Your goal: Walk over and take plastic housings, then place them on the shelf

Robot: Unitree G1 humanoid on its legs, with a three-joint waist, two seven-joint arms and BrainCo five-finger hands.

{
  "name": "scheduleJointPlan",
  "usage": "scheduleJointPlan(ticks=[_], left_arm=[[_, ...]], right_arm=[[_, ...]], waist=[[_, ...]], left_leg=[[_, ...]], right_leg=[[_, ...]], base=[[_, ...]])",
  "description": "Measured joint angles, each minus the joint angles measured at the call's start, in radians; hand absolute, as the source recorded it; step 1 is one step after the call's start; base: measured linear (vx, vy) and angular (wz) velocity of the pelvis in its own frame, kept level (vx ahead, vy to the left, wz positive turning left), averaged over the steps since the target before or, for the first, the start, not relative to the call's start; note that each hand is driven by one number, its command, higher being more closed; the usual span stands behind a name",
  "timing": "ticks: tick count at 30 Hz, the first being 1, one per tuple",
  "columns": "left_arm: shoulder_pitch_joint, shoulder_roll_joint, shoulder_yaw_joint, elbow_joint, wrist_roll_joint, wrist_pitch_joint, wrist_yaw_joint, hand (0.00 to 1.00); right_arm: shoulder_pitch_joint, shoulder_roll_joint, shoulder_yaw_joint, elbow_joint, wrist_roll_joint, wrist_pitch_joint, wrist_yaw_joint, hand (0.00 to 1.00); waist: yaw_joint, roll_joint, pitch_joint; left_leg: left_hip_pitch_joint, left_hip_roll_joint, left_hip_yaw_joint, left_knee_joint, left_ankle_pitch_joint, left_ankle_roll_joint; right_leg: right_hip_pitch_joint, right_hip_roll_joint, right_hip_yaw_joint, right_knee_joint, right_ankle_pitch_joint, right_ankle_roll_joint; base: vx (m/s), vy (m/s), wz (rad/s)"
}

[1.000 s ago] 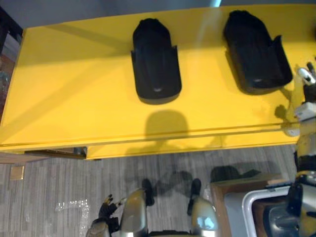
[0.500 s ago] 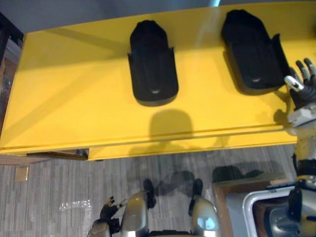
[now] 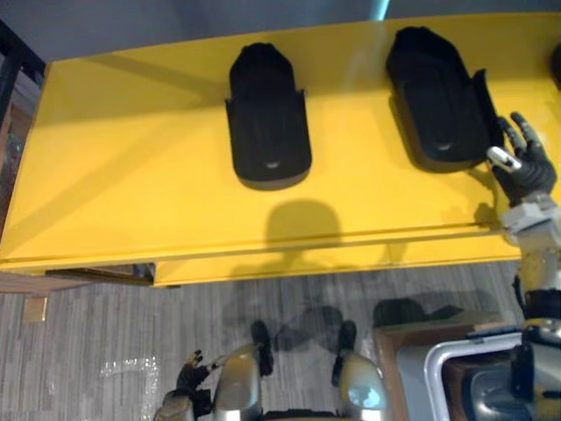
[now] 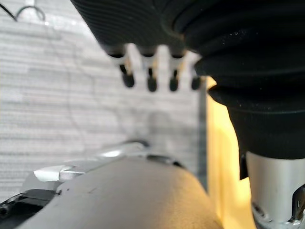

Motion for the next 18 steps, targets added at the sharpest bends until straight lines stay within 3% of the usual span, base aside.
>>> scheduleJointPlan(ticks=[18], left_arm=[[0.000, 0.012, -0.001, 0.037, 0.002, 0.006, -0.001, 0.00]], right_arm=[[0.006, 0.021, 0.013, 0.000, -0.001, 0.040, 0.058, 0.00]], waist=[[-0.001, -0.027, -0.015]], left_leg=[[0.011, -0.009, -0.005, -0.035, 0.024, -0.002]], right_leg=[[0.000, -0.002, -0.004, -0.001, 0.000, -0.001]], base=[[0.00, 0.000, 0.00]])
